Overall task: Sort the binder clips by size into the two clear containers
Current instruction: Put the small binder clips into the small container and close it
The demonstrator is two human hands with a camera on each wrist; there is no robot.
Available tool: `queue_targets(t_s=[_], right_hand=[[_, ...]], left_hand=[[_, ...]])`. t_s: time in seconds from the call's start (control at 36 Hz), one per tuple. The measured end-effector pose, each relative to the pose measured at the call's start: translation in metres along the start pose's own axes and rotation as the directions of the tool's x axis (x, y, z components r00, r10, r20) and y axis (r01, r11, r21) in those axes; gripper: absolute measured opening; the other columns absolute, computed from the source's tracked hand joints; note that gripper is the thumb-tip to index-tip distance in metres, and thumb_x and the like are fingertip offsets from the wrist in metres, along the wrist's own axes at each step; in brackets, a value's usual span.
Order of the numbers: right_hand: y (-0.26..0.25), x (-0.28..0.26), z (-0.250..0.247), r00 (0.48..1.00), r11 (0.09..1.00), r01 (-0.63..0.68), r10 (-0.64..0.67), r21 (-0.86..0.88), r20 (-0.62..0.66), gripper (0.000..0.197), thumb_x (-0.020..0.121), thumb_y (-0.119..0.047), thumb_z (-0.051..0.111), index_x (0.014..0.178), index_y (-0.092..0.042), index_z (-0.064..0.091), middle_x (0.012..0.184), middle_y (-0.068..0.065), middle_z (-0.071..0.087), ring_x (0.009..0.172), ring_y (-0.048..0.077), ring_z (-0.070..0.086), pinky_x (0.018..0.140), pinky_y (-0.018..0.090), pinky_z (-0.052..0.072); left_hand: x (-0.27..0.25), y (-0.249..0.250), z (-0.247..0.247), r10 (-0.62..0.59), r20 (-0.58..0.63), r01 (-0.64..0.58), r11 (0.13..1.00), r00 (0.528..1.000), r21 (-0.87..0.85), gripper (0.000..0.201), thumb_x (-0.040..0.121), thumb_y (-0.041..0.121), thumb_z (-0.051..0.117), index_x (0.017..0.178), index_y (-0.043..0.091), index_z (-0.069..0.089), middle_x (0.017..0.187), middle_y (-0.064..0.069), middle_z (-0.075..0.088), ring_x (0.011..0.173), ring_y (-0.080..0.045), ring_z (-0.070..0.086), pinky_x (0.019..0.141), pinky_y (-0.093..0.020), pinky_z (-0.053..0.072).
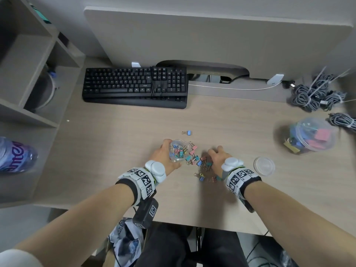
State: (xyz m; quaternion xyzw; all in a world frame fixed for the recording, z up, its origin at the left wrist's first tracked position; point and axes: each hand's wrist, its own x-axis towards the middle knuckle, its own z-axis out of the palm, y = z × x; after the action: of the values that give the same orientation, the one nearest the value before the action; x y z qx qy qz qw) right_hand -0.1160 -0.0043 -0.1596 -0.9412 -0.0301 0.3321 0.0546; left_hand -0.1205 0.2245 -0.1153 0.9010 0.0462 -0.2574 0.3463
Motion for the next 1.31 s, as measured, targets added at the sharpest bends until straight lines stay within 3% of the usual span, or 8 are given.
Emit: queue_targets(t_s=[0.19, 0.42, 0.53, 0.67, 0.81, 1.0, 1.17, 1.31], right_hand=[[0.008, 0.001, -0.016, 0.984, 0.963, -0.046, 0.09, 0.266, -0.156, 0.013, 0.085, -0.011, 0.055, 0.097, -0.015, 0.057, 0.095, 0.006, 0.057, 0.075, 0.025, 0.056, 0.059, 0.027, 0.038], [-0.01, -0.026, -0.069, 0.962, 0.764, 0.204, -0.039, 0.612, -0.272, 0.017, 0.078, -0.005, 0.058, 0.077, -0.022, 0.056, 0.08, 0.002, 0.061, 0.056, 0.031, 0.065, 0.048, 0.037, 0.053], [-0.032, -0.035, -0.084, 0.949, 0.703, 0.279, -0.099, 0.654, -0.299, 0.016, 0.077, -0.002, 0.059, 0.081, -0.018, 0.06, 0.074, 0.0, 0.061, 0.054, 0.027, 0.062, 0.049, 0.032, 0.054], [-0.049, -0.034, -0.086, 0.918, 0.816, 0.374, -0.258, 0.441, -0.301, 0.024, 0.08, -0.011, 0.067, 0.104, -0.015, 0.067, 0.1, 0.005, 0.065, 0.086, 0.02, 0.059, 0.079, 0.03, 0.047], [-0.047, -0.035, -0.086, 0.893, 0.815, 0.413, -0.276, 0.406, -0.356, 0.027, 0.085, -0.017, 0.066, 0.112, -0.015, 0.065, 0.107, 0.001, 0.058, 0.078, 0.015, 0.056, 0.076, 0.024, 0.042], [-0.023, -0.028, -0.085, 0.933, 0.823, 0.318, -0.183, 0.471, -0.311, 0.022, 0.086, -0.015, 0.062, 0.107, -0.012, 0.065, 0.105, 0.003, 0.063, 0.081, 0.021, 0.059, 0.08, 0.03, 0.049], [0.01, -0.027, -0.055, 0.996, 0.947, 0.027, 0.003, 0.32, -0.092, 0.026, 0.088, -0.029, 0.062, 0.108, -0.012, 0.06, 0.102, 0.006, 0.066, 0.096, 0.027, 0.06, 0.078, 0.031, 0.046], [0.028, -0.035, -0.024, 0.985, 0.946, -0.172, 0.17, 0.275, 0.033, 0.039, 0.086, -0.042, 0.059, 0.106, -0.009, 0.053, 0.09, 0.01, 0.07, 0.063, 0.023, 0.06, 0.054, 0.027, 0.046]], left_hand=[[0.0, 0.003, 0.001, -0.005, 0.017, 0.005, 1.0, 1.0, 0.025, 0.076, 0.07, 0.027, 0.08, 0.132, 0.022, 0.036, 0.106, 0.0, 0.065, 0.083, -0.021, 0.065, 0.067, -0.03, 0.054], [0.003, 0.017, 0.011, 0.021, 0.019, -0.022, 1.0, 1.0, 0.011, 0.072, 0.072, 0.026, 0.079, 0.131, 0.019, 0.038, 0.104, -0.002, 0.065, 0.079, -0.021, 0.062, 0.062, -0.025, 0.044], [0.005, 0.022, 0.014, 0.052, 0.025, -0.053, 0.999, 0.998, 0.013, 0.08, 0.071, 0.029, 0.08, 0.136, 0.023, 0.034, 0.112, -0.001, 0.065, 0.081, -0.02, 0.059, 0.067, -0.023, 0.043], [0.004, 0.028, 0.016, 0.098, 0.011, -0.098, 0.995, 0.995, 0.018, 0.076, 0.069, 0.042, 0.078, 0.133, 0.033, 0.037, 0.114, 0.007, 0.064, 0.093, -0.025, 0.066, 0.076, -0.032, 0.053], [0.005, 0.026, 0.013, 0.084, -0.012, -0.084, 0.996, 0.996, -0.042, 0.07, 0.067, 0.041, 0.081, 0.124, 0.034, 0.041, 0.105, 0.009, 0.066, 0.087, -0.017, 0.067, 0.068, -0.026, 0.05], [0.008, 0.019, 0.011, 0.058, -0.009, -0.058, 0.998, 0.998, -0.028, 0.079, 0.066, 0.027, 0.083, 0.131, 0.026, 0.038, 0.108, 0.002, 0.066, 0.089, -0.022, 0.065, 0.07, -0.024, 0.047], [0.007, 0.015, 0.014, 0.068, 0.004, -0.068, 0.997, 0.998, 0.026, 0.079, 0.069, 0.03, 0.082, 0.133, 0.023, 0.036, 0.11, -0.001, 0.065, 0.088, -0.024, 0.064, 0.069, -0.026, 0.049], [0.003, 0.014, 0.018, 0.055, 0.019, -0.055, 0.998, 0.998, 0.027, 0.08, 0.07, 0.026, 0.082, 0.135, 0.025, 0.035, 0.111, -0.002, 0.064, 0.08, -0.02, 0.058, 0.065, -0.023, 0.042]])
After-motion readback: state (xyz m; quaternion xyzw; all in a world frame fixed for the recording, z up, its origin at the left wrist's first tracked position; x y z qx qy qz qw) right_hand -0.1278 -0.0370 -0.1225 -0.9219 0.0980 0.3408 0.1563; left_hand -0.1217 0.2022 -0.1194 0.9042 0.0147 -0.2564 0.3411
